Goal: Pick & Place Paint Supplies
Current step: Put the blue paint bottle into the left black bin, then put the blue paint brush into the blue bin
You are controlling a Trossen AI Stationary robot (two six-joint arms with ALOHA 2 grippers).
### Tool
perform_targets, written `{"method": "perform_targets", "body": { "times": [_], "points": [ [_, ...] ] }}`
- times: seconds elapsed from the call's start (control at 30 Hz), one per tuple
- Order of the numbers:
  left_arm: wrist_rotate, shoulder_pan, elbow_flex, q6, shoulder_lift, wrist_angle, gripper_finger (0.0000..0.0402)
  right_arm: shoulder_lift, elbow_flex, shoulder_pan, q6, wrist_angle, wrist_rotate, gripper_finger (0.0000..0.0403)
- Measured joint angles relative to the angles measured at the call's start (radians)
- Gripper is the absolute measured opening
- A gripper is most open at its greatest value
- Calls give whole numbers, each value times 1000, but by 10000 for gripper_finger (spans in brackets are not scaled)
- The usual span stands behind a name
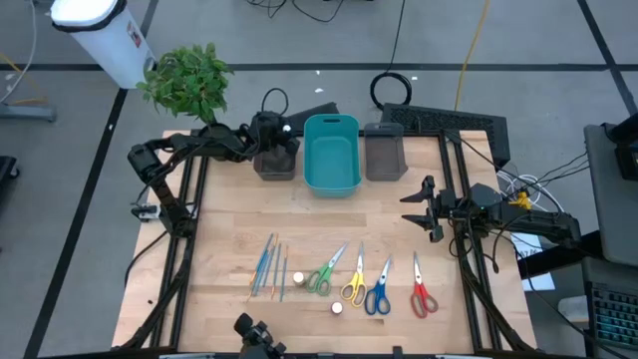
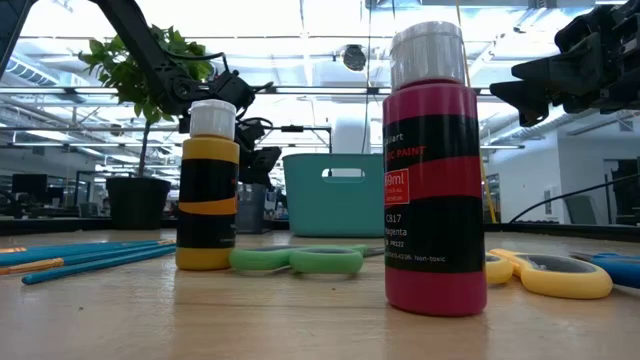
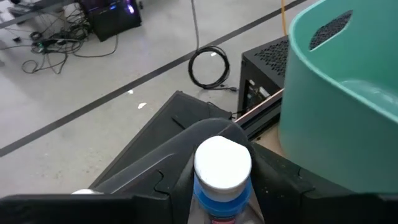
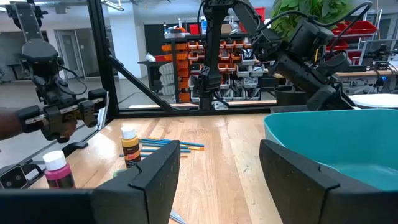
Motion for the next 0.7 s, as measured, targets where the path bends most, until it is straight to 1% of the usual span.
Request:
{"method": "perform_targets", "body": {
  "times": [0.37, 0.53, 0.7],
  "points": [
    [-8, 0, 0, -4, 0, -1, 241, 0, 0, 0, 0, 0, 0, 212],
    [-7, 0, -1, -5, -14, -2, 267, 0, 0, 0, 0, 0, 0, 212],
    [-7, -6, -1, 8, -57, -22, 283, 0, 0, 0, 0, 0, 0, 212]
  ]
}}
